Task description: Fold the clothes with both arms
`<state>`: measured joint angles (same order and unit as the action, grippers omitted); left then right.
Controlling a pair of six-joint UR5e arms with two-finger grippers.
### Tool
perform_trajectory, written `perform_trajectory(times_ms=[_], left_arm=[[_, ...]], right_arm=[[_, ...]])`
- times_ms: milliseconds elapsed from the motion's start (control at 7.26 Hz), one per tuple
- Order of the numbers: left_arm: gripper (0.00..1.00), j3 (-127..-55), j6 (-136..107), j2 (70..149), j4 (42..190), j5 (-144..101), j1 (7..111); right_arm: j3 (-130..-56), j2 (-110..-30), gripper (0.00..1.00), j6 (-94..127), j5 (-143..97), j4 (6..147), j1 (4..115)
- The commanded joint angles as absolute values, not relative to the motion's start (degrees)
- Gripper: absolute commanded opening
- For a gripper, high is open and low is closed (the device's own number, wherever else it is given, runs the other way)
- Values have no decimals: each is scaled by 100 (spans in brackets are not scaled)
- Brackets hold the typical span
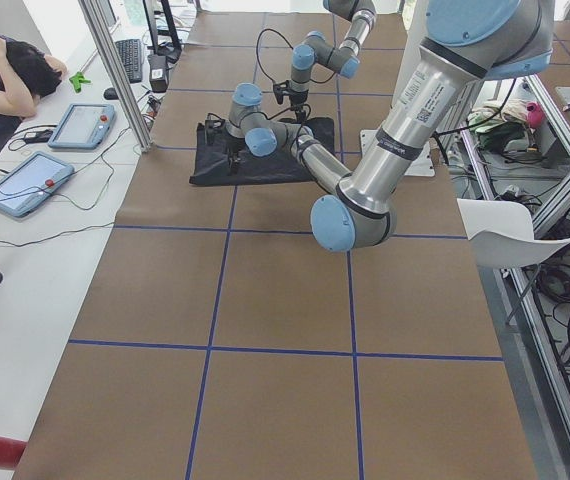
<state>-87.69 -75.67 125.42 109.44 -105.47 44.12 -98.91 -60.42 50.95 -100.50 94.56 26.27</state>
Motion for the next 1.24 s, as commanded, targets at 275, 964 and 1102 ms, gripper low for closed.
perform_trajectory(times_ms=[275, 964, 1102], left_arm=[[100, -8771, -7603, 12568, 10942, -10547, 4403], [100, -8772, -7576, 12542, 10986, -10547, 4403], [100, -8815, -7541, 12507, 10995, -10556, 4403]], right_arm=[[-9844, -6677, 100, 4071, -10529, 9378, 3454], [-9601, -5708, 100, 4113, -10793, 9431, 3665], [-9093, -5243, 100, 4105, -10715, 9422, 3665]])
